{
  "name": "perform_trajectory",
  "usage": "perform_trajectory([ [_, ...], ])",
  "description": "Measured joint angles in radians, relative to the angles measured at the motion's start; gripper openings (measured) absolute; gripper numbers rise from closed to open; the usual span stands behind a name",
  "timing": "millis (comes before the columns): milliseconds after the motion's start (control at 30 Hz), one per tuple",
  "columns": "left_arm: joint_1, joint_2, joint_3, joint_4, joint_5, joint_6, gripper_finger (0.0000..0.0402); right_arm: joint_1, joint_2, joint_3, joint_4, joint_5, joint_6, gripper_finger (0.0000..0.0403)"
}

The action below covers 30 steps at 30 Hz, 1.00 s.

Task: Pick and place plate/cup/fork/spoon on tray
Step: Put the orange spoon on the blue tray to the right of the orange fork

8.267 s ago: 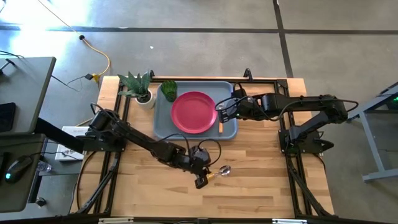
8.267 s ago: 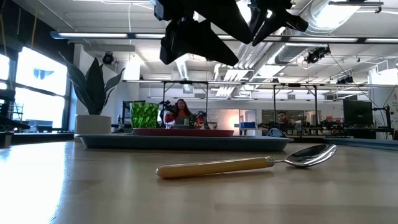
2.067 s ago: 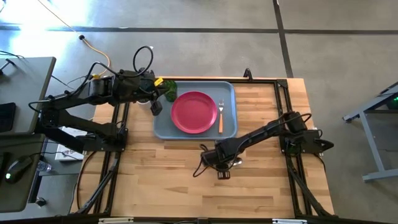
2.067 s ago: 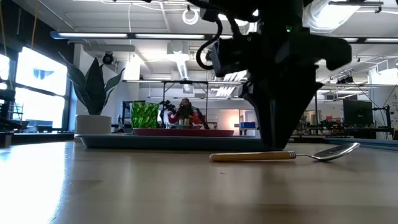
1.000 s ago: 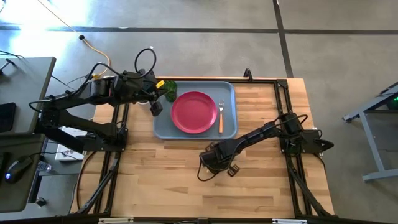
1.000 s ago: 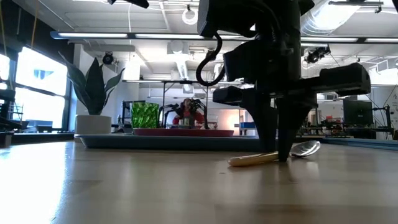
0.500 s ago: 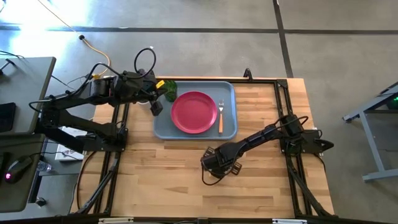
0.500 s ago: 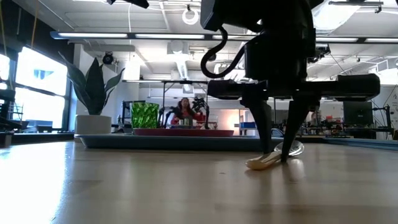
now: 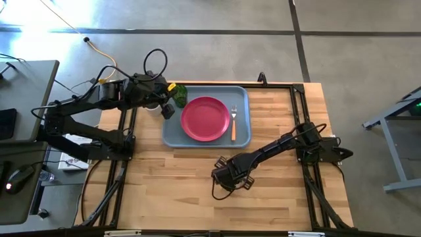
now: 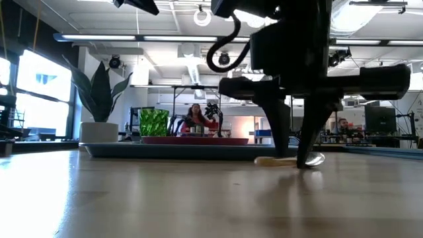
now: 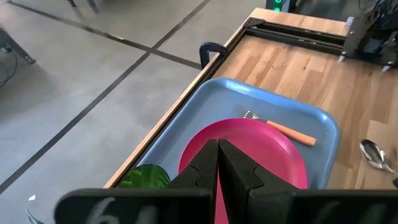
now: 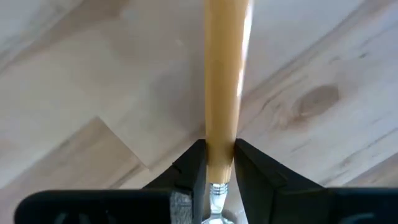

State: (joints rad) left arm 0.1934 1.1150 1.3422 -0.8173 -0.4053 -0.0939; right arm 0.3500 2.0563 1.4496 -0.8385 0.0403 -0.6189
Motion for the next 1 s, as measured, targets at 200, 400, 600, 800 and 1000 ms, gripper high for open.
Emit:
perform_trajectory([
  [200,0.017,0.002,0.000,-0.002,0.001,0.000,0.0003,0.000,0.000,0.009,-0.003,-0.078,0.013,0.0074],
  [400,0.017,0.002,0.000,-0.002,0.003,0.000,0.0003,-0.001,-0.001,0.000,-0.011,-0.051,0.061,0.0074],
  [600,0.017,0.002,0.000,-0.002,0.003,0.021,0.0003,0.006,-0.001,0.034,-0.038,-0.034,0.136,0.0074],
  [800,0.017,0.002,0.000,-0.002,0.003,0.042,0.0003,0.010,-0.003,0.104,-0.053,-0.037,0.336,0.0074],
  [1000,0.017,0.002,0.000,-0.002,0.003,0.098,0.0003,0.011,-0.003,0.170,-0.070,-0.037,0.782,0.0074],
])
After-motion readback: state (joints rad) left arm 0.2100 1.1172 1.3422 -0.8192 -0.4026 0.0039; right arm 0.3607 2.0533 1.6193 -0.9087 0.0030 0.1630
